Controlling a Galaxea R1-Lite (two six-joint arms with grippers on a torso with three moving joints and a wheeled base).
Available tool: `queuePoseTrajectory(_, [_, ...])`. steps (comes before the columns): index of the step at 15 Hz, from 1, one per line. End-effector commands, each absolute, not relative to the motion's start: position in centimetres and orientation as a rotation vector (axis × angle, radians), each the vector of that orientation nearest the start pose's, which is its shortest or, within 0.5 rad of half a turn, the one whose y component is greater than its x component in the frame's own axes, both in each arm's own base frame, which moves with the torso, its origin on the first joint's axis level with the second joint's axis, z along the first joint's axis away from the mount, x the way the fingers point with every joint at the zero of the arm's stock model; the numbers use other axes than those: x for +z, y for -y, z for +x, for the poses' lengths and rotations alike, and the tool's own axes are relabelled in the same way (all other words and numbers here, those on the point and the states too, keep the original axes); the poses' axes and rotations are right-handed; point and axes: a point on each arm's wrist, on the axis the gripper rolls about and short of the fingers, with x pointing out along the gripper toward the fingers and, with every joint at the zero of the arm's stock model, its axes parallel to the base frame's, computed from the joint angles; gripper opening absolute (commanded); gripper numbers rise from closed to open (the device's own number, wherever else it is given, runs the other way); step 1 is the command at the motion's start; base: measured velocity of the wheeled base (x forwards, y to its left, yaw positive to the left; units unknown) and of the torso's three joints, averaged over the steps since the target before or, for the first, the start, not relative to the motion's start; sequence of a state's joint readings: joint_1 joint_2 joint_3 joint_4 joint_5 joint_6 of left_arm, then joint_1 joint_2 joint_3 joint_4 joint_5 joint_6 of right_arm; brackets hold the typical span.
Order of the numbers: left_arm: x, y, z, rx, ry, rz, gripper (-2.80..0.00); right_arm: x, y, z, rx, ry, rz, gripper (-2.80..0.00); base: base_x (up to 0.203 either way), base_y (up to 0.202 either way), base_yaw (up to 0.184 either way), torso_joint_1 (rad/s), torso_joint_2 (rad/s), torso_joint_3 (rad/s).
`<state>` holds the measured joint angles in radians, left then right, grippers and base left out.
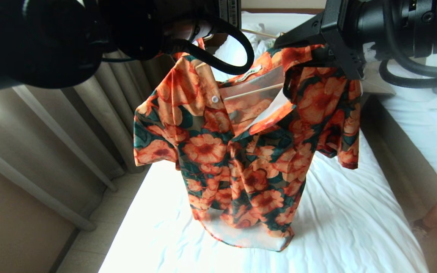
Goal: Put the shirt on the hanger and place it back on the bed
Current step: Take the clothes hanger out of the clothes
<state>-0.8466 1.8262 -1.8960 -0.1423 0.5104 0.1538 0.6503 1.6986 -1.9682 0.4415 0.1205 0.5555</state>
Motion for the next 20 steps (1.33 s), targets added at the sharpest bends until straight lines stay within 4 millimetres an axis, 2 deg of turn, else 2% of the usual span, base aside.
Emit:
queuePoseTrajectory(1, [39.9, 24.9, 23.5, -0.318, 0.192, 0.016, -2.8, 39.4, -18.1, 23.2, 0.698, -0.396, 0.478, -2.8, 0.0, 0.0, 0.0, 0.0, 0.0, 0.0])
queuePoseTrajectory(3, [39.8, 25.0, 23.4, -0.322, 0.19, 0.017, -2.8, 39.6, -18.3, 23.5, 0.703, -0.367, 0.486, -2.8, 0.0, 0.0, 0.0, 0.0, 0.0, 0.0])
queuePoseTrajectory(8, [39.5, 25.4, 23.5, -0.33, 0.18, 0.012, -2.8, 41.6, -17.9, 23.6, 0.752, -0.188, 0.531, -2.8, 0.0, 0.0, 0.0, 0.0, 0.0, 0.0])
queuePoseTrajectory(12, [39.3, 26.6, 22.3, -0.38, 0.175, 0.004, -2.8, 42.1, -18.2, 23.5, 0.781, -0.129, 0.511, -2.8, 0.0, 0.0, 0.0, 0.0, 0.0, 0.0])
queuePoseTrajectory(15, [38.5, 27.6, 22.6, -0.393, 0.158, 0.018, -2.8, 43.1, -17.6, 23.1, 0.787, -0.059, 0.488, -2.8, 0.0, 0.0, 0.0, 0.0, 0.0, 0.0])
queuePoseTrajectory(20, [38.8, 27.4, 22.6, -0.393, 0.167, 0.015, -2.8, 41.7, -17.4, 23.2, 0.745, -0.173, 0.444, -2.8, 0.0, 0.0, 0.0, 0.0, 0.0, 0.0])
